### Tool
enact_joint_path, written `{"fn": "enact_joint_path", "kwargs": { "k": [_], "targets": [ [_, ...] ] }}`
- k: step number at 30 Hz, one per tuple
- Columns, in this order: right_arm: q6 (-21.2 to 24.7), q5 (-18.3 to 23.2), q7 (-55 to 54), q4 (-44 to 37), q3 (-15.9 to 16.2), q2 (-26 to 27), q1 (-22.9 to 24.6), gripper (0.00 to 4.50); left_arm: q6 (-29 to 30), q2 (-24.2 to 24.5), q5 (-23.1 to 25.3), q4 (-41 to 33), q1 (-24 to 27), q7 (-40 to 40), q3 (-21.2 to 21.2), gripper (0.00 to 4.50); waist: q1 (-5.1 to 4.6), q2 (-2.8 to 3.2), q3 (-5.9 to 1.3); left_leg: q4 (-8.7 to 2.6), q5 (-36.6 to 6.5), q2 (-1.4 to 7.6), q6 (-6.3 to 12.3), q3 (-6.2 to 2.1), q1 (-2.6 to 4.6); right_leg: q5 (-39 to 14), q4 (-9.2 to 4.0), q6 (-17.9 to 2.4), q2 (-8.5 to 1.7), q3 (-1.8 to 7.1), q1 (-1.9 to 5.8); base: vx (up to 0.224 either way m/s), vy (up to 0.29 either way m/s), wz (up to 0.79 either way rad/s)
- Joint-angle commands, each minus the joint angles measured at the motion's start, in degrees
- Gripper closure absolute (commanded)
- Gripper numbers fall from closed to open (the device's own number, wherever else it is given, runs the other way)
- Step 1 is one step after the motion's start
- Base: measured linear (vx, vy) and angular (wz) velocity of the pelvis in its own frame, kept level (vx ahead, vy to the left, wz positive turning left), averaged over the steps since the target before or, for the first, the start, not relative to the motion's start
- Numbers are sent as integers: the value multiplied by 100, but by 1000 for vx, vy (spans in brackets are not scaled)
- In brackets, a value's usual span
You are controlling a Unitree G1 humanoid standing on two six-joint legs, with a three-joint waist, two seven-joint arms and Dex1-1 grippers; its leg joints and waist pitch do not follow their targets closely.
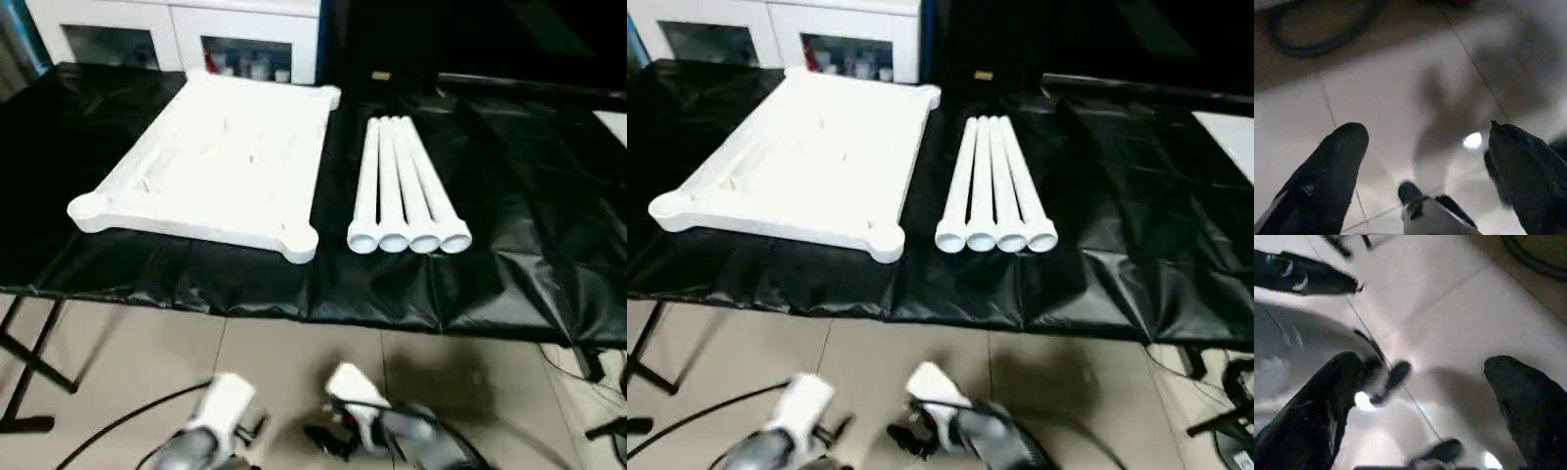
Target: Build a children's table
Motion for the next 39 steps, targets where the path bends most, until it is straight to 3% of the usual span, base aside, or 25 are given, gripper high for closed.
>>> {"fn": "enact_joint_path", "kwargs": {
  "k": [1,4,6,7,11,13,15,17,19,21,22,23,25,26,27,28,29,30,32,33,34,35,36,37,39],
  "targets": [
    [131,383,206,-640,-216,-105,208,0,202,-15,-403,-488,102,-138,295,6,16,69,-282,-480,-1661,565,275,-249,50,-669,-452,-1381,-673,473,179,0,0,0],
    [396,809,448,-1934,-430,-227,769,0,393,72,-730,-1406,583,-292,499,6,10,63,-218,-525,-2148,571,125,-279,72,-1634,-559,-1137,-669,483,136,0,0,0],
    [656,1053,662,-3025,-429,-366,1156,0,217,179,-726,-2058,964,-203,494,6,7,49,-192,-562,-2324,580,68,-327,40,-1964,-576,-913,-654,476,166,0,0,0],
    [767,1132,729,-3377,-416,-419,1270,0,151,208,-694,-2264,1080,-140,493,6,-12,42,-188,-564,-2456,570,38,-324,71,-2189,-607,-784,-633,486,115,0,0,0],
    [1487,1597,1032,-5165,-362,-790,1754,0,-289,265,-745,-3568,1752,-70,610,6,22,26,-164,-579,-2442,558,66,-318,77,-2270,-647,-633,-599,500,98,0,0,0],
    [2057,1972,1230,-6318,-380,-1128,2004,0,-122,328,-847,-4363,2178,-177,751,6,55,22,-156,-579,-2483,558,13,-332,87,-2506,-671,-512,-604,511,103,0,0,0],
    [2232,2035,1233,-6590,-414,-1201,2059,0,-51,347,-854,-4609,2295,-163,777,6,48,6,-142,-587,-2548,533,-3,-333,78,-2681,-679,-402,-581,502,88,0,0,0],
    [2765,2342,1181,-7388,-628,-1432,2107,0,275,337,-787,-5484,2552,181,975,6,58,-51,-153,-576,-2521,524,-47,-337,88,-2813,-688,-310,-585,502,81,0,0,0],
    [3124,2644,1068,-7848,-848,-1529,2038,0,554,274,-676,-5984,2538,559,1216,6,55,-47,-160,-569,-2534,512,-104,-337,107,-2780,-689,-265,-554,482,55,0,0,0],
    [3365,2743,773,-8089,-1091,-1473,1855,0,693,340,-664,-6200,2301,688,1371,6,54,-139,-146,-564,-2480,493,-99,-339,96,-2847,-706,-218,-554,472,54,0,0,0],
    [3626,2777,198,-8229,-1463,-1270,1441,0,946,426,-694,-6239,1597,959,1636,6,59,-151,-153,-560,-2426,463,-148,-343,138,-2983,-720,-126,-544,458,17,0,0,0],
    [3663,2738,-13,-8208,-1570,-1174,1280,0,1037,450,-737,-6174,1300,1067,1730,6,82,-100,-206,-530,-2375,429,-240,-346,193,-2972,-699,-107,-542,443,-2,0,0,0],
    [3762,2666,-366,-8084,-1694,-1021,982,0,1134,538,-816,-5892,697,1229,1874,6,73,-83,-179,-545,-2341,411,-315,-350,203,-2844,-702,-120,-516,433,-26,-52,-14,3],
    [3543,2321,-808,-7675,-1787,-853,570,0,1315,614,-1082,-5506,-27,1229,1902,6,79,-104,-211,-551,-2270,417,-385,-361,198,-2563,-658,-137,-514,415,14,-52,-4,-1],
    [3543,2321,-808,-7675,-1787,-853,570,0,1315,614,-1082,-5506,-27,1229,1902,6,68,-92,-219,-557,-2318,384,-469,-351,206,-2481,-632,-156,-500,408,5,0,0,0],
    [3610,2307,-1053,-7397,-1854,-789,285,0,1566,643,-1270,-5326,-456,1175,1884,6,90,6,-246,-577,-2108,404,-537,-374,171,-1961,-543,-260,-513,425,54,0,0,0],
    [3681,2248,-1220,-7195,-1881,-774,137,0,1611,638,-1307,-5265,-662,1113,1829,6,65,-56,-313,-558,-1808,408,-530,-361,141,-1440,-481,-325,-491,418,99,0,0,0],
    [3622,2171,-1312,-7028,-1849,-780,9,0,1887,638,-1278,-5225,-884,1058,1757,6,60,10,-336,-548,-1478,414,-576,-359,100,-721,-387,-453,-459,416,124,0,0,0],
    [3578,2165,-1454,-6794,-1813,-694,-150,0,2064,641,-1277,-5291,-1152,734,1570,6,42,56,-379,-481,-1353,366,-644,-304,130,-284,-335,-624,-458,426,111,0,0,0],
    [3605,2100,-1616,-6691,-1784,-623,-202,0,2372,628,-1187,-5499,-1157,588,1405,6,63,134,-405,-454,-1090,364,-628,-302,102,150,-296,-725,-466,426,144,0,0,0],
    [3618,2073,-1650,-6672,-1774,-609,-210,0,2398,627,-1178,-5523,-1150,580,1386,6,44,55,-423,-410,-685,358,-524,-274,75,760,-249,-838,-445,422,165,0,0,0],
    [3654,2002,-1741,-6623,-1749,-571,-231,0,2469,624,-1153,-5589,-1132,557,1336,6,54,125,-415,-415,-649,356,-503,-277,60,835,-239,-884,-449,417,171,0,0,0],
    [3686,1944,-1807,-6586,-1734,-546,-235,0,2516,615,-1133,-5656,-1106,553,1278,6,52,38,-454,-355,-403,327,-337,-247,28,1153,-210,-957,-452,432,218,0,0,0],
    [3661,1831,-1896,-6520,-1676,-521,-237,0,2557,650,-1105,-5751,-1055,569,1182,6,70,56,-441,-346,-279,319,-158,-238,-10,1190,-211,-1027,-479,438,230,0,0,0],
    [3512,1668,-2037,-6368,-1616,-535,-246,0,2778,634,-1124,-5971,-949,670,1006,6,66,118,-417,-354,-424,345,-77,-239,-14,779,-249,-1039,-502,437,232,0,0,0]
  ]
}}
